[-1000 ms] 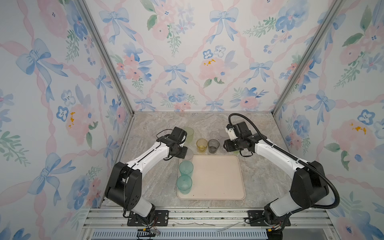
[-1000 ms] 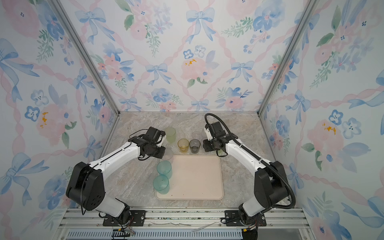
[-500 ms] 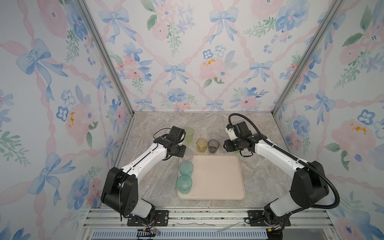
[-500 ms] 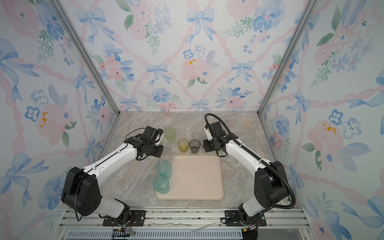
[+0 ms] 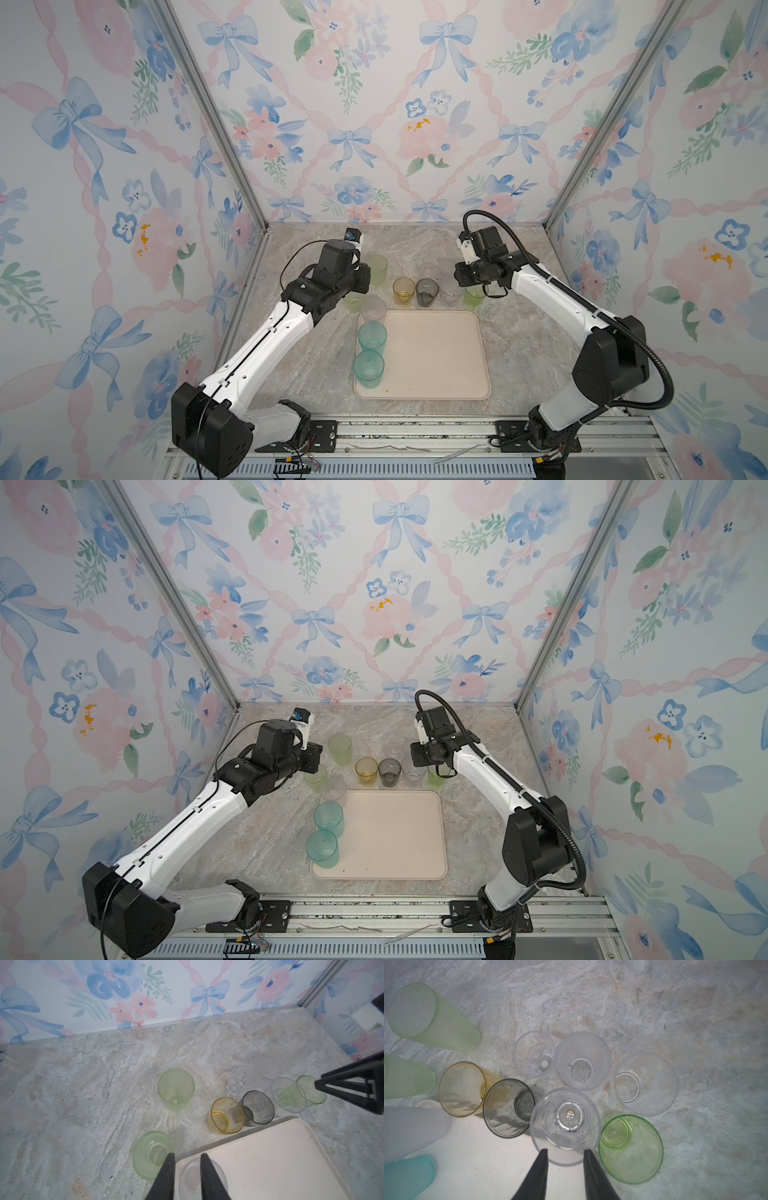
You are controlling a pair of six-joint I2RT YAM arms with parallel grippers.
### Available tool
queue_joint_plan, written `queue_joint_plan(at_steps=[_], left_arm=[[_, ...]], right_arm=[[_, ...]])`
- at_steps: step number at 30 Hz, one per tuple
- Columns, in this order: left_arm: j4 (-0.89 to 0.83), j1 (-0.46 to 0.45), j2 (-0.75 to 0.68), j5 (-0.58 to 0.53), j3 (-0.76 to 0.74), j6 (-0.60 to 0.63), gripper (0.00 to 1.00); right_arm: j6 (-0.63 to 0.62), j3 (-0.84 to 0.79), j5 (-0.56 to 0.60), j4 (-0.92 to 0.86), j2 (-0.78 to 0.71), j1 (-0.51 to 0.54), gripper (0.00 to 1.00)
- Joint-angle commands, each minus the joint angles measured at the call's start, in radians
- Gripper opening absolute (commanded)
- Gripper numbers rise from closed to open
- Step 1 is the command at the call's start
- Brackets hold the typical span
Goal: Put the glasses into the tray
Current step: 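Open the left gripper and lift it while the right gripper reaches toward the clear cups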
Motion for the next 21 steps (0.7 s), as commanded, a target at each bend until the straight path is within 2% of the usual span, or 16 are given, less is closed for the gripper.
queue_joint_plan(at_steps=[1,9,21], left_arm=[[0.188,-0.022,-0.009,0.000,-0.097,-0.062,0.26],[0.215,-0.051,0.077,-0.009,-0.086,-0.046,0.27],[0.213,-0.050,0.121,-0.008,-0.066,-0.007,0.28]], right_arm=[[-0.025,0.062,0.060,-0.101,0.080,-0.006,0.30],[-0.027,0.127,0.138,-0.156,0.159,-0.012,0.29],[-0.036,0.162,0.138,-0.174,0.220,-0.024,0.29]])
